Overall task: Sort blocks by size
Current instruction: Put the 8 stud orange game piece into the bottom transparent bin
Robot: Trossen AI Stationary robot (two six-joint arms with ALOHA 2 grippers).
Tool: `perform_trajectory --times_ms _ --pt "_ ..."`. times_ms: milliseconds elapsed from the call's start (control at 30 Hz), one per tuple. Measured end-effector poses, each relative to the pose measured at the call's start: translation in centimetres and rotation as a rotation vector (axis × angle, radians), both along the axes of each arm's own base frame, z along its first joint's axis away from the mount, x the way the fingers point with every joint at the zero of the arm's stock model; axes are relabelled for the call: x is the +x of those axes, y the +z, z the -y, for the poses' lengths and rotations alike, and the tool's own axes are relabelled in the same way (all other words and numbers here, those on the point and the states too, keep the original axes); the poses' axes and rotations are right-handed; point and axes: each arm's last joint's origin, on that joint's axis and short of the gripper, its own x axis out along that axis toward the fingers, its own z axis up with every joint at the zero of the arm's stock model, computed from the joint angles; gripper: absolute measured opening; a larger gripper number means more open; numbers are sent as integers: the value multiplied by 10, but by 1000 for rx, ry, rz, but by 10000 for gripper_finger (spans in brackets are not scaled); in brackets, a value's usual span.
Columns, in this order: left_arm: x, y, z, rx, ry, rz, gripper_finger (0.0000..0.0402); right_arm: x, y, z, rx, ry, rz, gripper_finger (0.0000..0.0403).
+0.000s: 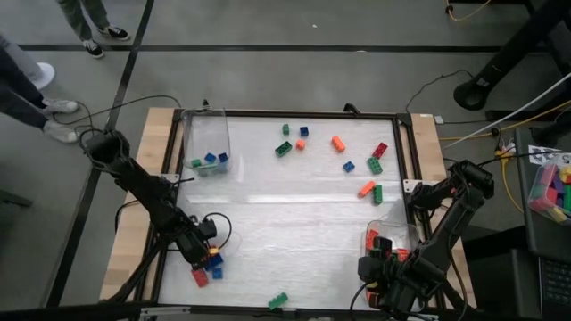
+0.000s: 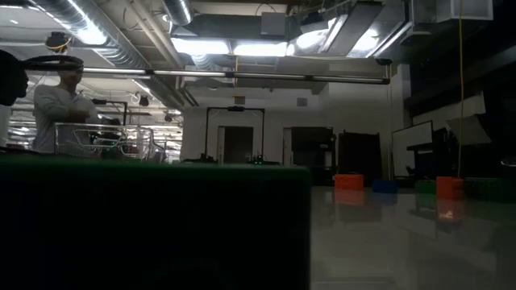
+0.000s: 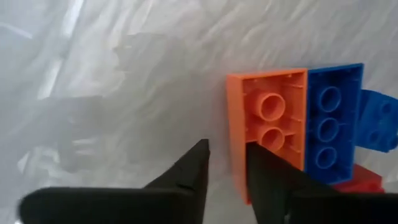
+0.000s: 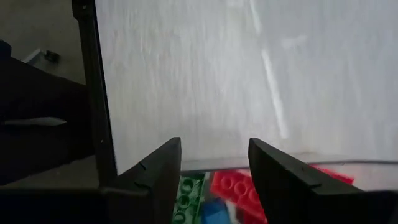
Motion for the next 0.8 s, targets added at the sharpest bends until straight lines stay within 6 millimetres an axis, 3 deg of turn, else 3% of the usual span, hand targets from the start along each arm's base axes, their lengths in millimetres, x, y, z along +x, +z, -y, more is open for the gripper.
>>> perform_trajectory --times_ms 167,533,800 --pt "3 5 -1 -28 36 38 9 4 2 -1 -90 75 117 188" --pt "23 24 -22 47 139 242 2 27 13 -2 -409 314 402 188" --pt "66 58 -24 -100 92 688 2 77 0 1 -619 572 436 188"
